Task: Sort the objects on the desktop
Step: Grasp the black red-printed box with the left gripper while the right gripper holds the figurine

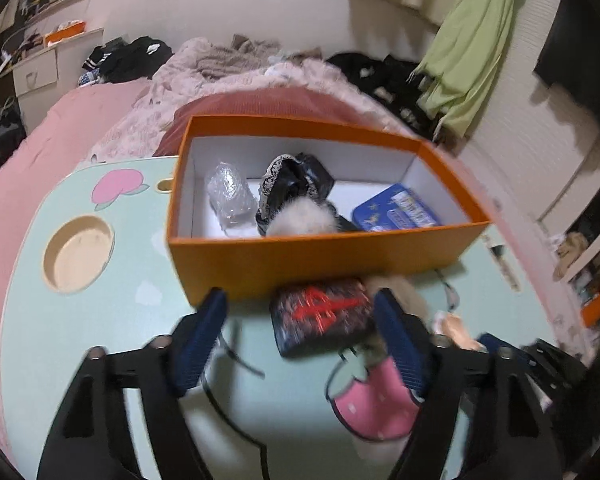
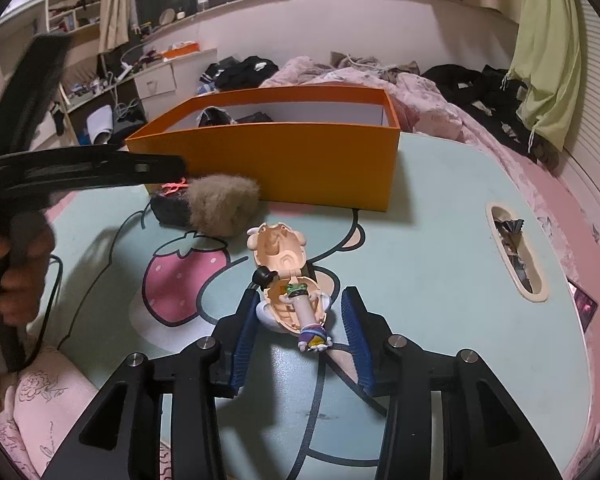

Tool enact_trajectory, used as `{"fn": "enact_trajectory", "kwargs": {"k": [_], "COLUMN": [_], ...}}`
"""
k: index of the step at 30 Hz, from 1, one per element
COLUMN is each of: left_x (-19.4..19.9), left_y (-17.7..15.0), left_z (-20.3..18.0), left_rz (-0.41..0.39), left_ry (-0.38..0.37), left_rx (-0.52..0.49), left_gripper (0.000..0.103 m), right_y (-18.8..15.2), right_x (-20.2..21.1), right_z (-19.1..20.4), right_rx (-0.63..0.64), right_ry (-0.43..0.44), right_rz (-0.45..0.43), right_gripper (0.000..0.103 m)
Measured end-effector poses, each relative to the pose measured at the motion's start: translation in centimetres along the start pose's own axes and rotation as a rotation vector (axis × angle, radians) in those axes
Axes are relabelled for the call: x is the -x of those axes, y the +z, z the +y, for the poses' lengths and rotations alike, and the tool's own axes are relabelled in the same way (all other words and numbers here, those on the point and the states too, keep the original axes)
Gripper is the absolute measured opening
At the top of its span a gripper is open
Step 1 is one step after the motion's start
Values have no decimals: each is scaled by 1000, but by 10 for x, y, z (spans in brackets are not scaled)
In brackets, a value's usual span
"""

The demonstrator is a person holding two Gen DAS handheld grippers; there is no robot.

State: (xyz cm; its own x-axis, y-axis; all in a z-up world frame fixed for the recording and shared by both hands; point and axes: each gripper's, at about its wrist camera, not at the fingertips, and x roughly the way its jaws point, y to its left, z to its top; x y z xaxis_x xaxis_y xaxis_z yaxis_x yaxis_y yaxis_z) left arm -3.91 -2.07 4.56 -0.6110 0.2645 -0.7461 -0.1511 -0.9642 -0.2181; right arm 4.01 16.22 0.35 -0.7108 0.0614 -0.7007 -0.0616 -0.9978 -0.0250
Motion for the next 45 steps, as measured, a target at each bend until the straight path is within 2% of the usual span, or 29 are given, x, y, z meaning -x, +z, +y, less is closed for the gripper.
{"fn": "enact_trajectory", "kwargs": {"k": [1,6,9,15,18,22,24,27,30,33,35,36,39,40,44,45], "left_x": [-8,-11,-11,-15,-17,-18,-19,-27,-26,-21,-16,-11,5,8,24,30], "left_y": [3,-1,-5,-4,-7,-6,-7,-8,-8,-13,-18,-20,-29,-31,-38,-37], "left_z": [-3,-16,-27,-31,-36,-38,-38,-31,-33,-40,-41,-38,-20,-15,11,18], "left_rz": [26,27,22,28,-6,-7,-2,39,38,45,50,47,30,27,13,2], "left_ry": [21,-7,2,-26,-31,-46,-74,-204,-204,-222,-224,-224,-249,-242,-240,-251], "left_rx": [-8,-38,-76,-78,-104,-104,-99,-62,-74,-125,-147,-151,-121,-115,-54,-22], "left_gripper": [64,65,74,75,78,79,80,80,80,79,77,73,51,49,47,50], "right_y": [0,0,0,0,0,0,0,0,0,0,0,0,0,0,0,0], "right_x": [0,0,0,0,0,1,1,1,1,1,0,0,0,-1,-1,-1], "right_z": [0,0,1,2,2,3,3,2,3,3,2,2,-1,-1,-2,-1], "right_rx": [-1,-3,0,0,-3,-5,-5,-5,-6,-6,-10,-11,-20,-20,-14,-16], "right_ry": [1,4,7,9,5,5,6,4,4,5,-6,-8,-6,-6,-8,-7], "right_rz": [0,-1,-1,-2,-2,-2,-3,-2,-2,-3,-2,-3,-5,-5,-4,-4], "right_gripper": [42,43,44,45,48,48,48,48,48,48,53,54,55,55,56,56]}}
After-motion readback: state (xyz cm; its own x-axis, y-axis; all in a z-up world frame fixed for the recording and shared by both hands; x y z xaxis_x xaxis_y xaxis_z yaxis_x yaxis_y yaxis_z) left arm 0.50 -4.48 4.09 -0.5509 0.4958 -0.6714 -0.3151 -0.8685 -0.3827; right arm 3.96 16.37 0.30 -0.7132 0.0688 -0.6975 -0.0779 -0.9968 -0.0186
